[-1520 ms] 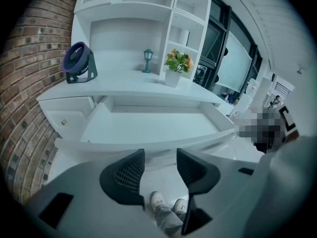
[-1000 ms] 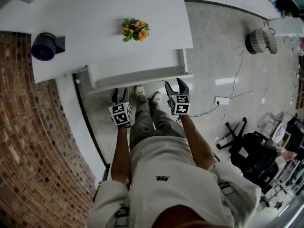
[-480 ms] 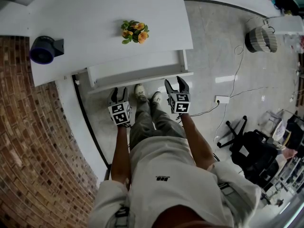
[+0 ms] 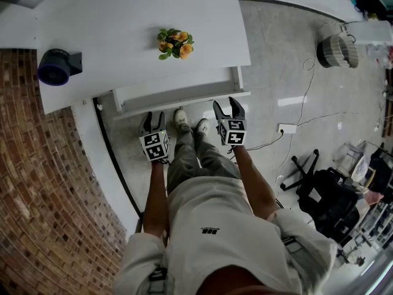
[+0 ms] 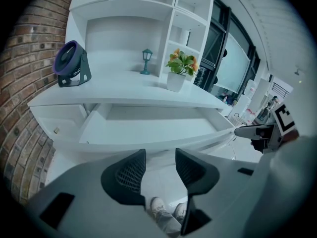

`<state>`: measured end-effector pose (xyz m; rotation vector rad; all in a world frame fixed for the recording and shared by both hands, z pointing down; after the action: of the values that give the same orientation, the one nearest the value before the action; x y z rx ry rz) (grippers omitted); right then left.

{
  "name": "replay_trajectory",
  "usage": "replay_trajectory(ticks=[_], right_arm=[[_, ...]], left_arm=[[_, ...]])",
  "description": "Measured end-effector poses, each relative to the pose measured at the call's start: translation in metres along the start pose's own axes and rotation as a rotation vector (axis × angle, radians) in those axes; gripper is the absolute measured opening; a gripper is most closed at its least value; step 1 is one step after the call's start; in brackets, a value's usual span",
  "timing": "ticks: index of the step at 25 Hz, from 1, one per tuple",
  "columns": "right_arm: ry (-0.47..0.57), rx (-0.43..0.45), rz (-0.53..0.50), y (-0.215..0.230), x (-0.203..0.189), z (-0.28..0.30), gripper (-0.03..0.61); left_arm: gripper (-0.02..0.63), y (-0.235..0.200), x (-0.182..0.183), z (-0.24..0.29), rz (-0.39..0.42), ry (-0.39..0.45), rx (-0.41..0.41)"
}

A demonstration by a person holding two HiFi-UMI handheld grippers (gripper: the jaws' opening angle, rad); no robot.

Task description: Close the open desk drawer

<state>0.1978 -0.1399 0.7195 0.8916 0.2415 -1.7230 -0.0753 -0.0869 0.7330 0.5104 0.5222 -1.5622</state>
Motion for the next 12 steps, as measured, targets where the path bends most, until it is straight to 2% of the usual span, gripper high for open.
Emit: replay_trajectory(ticks=[12], right_arm=[[0.006,-0.01,-0.006,0.005,0.012,0.012,0.275]], left_arm=[[0.196,-0.003,0.014,0.011,0.001,0.007,-0.003]])
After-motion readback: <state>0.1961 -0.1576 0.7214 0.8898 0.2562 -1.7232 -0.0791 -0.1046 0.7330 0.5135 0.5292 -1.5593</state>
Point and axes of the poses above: the fingertips, and each gripper's own axes: z forward along the fingers, y to its right, x out of its top, the point moved 2 cm from there along -z, backward along the fingers, and after that the axes turned 10 degrees about x, right-handed, at the moved point
